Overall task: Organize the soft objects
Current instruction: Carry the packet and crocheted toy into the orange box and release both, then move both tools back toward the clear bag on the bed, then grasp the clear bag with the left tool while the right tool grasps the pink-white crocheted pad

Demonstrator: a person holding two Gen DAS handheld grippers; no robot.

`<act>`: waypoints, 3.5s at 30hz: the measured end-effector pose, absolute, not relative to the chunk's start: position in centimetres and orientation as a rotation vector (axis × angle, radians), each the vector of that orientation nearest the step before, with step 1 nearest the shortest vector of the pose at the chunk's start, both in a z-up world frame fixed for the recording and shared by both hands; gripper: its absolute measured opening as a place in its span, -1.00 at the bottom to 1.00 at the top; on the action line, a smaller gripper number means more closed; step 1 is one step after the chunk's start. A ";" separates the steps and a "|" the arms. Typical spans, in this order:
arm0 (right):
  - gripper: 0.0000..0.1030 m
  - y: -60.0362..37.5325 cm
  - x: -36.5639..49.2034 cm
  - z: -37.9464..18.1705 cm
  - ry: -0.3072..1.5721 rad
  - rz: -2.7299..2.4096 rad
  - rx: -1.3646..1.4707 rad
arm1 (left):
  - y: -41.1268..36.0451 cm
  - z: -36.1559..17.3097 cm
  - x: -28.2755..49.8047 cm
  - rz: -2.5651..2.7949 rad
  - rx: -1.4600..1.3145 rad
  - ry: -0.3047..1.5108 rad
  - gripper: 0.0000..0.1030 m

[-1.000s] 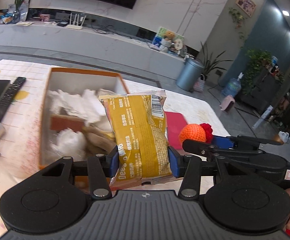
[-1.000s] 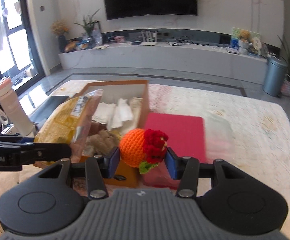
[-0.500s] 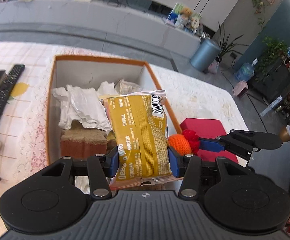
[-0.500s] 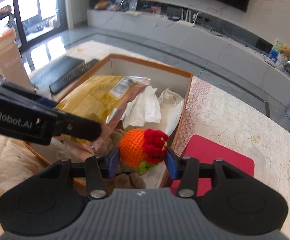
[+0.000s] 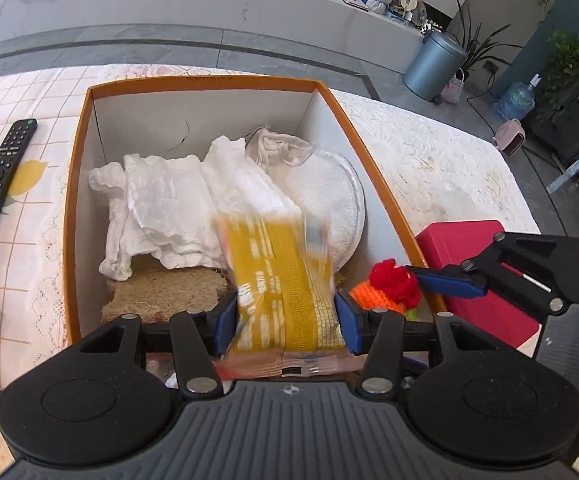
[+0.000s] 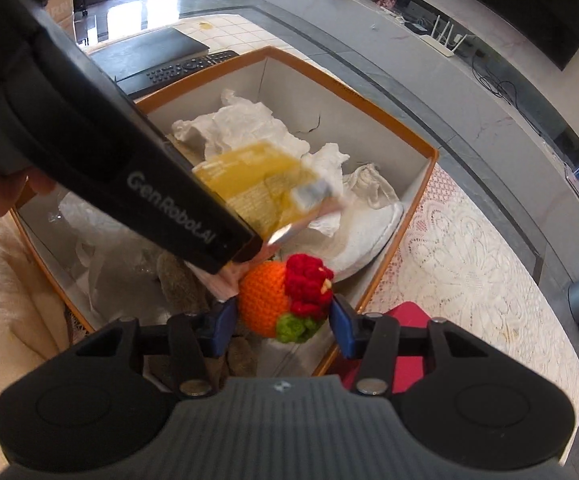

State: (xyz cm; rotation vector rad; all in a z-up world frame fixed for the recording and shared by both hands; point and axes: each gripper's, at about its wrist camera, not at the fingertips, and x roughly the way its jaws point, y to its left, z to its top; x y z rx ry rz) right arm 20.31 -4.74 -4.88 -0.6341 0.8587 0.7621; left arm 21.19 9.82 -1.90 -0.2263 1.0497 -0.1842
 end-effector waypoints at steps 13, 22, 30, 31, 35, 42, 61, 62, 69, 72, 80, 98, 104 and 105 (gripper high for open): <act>0.57 -6.4 18.9 -2.5 0.799 0.755 -0.572 | 11.2 1.7 18.3 -0.168 -0.306 0.915 0.46; 0.57 -11.4 15.7 0.1 0.707 0.638 -0.366 | 7.9 4.7 13.4 -0.162 -0.242 0.739 0.40; 0.58 -18.4 11.8 0.2 0.663 0.442 -0.093 | 3.8 4.4 9.7 -0.209 -0.205 0.665 0.35; 0.58 -19.2 11.3 0.1 0.657 0.411 -0.064 | 3.3 4.3 9.4 -0.220 -0.209 0.660 0.34; 0.58 -22.2 9.5 -0.8 0.651 0.296 0.023 | 1.3 3.5 8.4 -0.283 -0.228 0.665 0.27; 0.57 -25.8 8.8 -2.4 0.677 0.177 0.099 | -2.6 2.7 8.7 -0.338 -0.153 0.715 0.23; 0.32 -35.4 12.9 -7.1 0.827 0.060 0.111 | -16.6 1.8 13.9 -0.446 0.234 0.831 0.20; 0.31 -35.9 13.2 -7.3 0.826 0.051 0.114 | -17.4 1.6 14.3 -0.438 0.239 0.835 0.20; 0.31 -40.0 15.2 -8.2 0.825 0.003 0.136 | -21.8 -1.4 17.5 -0.303 0.193 0.841 0.22; 0.31 -41.6 16.1 -8.9 0.834 -0.010 0.141 | -23.8 -3.0 18.6 -0.216 0.257 0.816 0.24; 0.32 -44.4 17.9 -11.6 0.881 0.007 0.214 | -27.1 -8.4 22.4 -0.053 0.427 0.847 0.23; 0.33 -42.8 19.8 -13.0 0.906 0.140 0.190 | -24.1 -5.7 20.8 -0.112 0.288 0.809 -0.74; 0.33 -41.1 20.6 -12.1 0.882 0.187 0.125 | -22.7 -4.2 21.1 -0.314 0.074 0.943 -0.75; 0.33 -41.2 20.6 -11.9 0.878 0.177 0.119 | -22.7 -4.2 20.9 -0.341 0.059 0.946 -0.75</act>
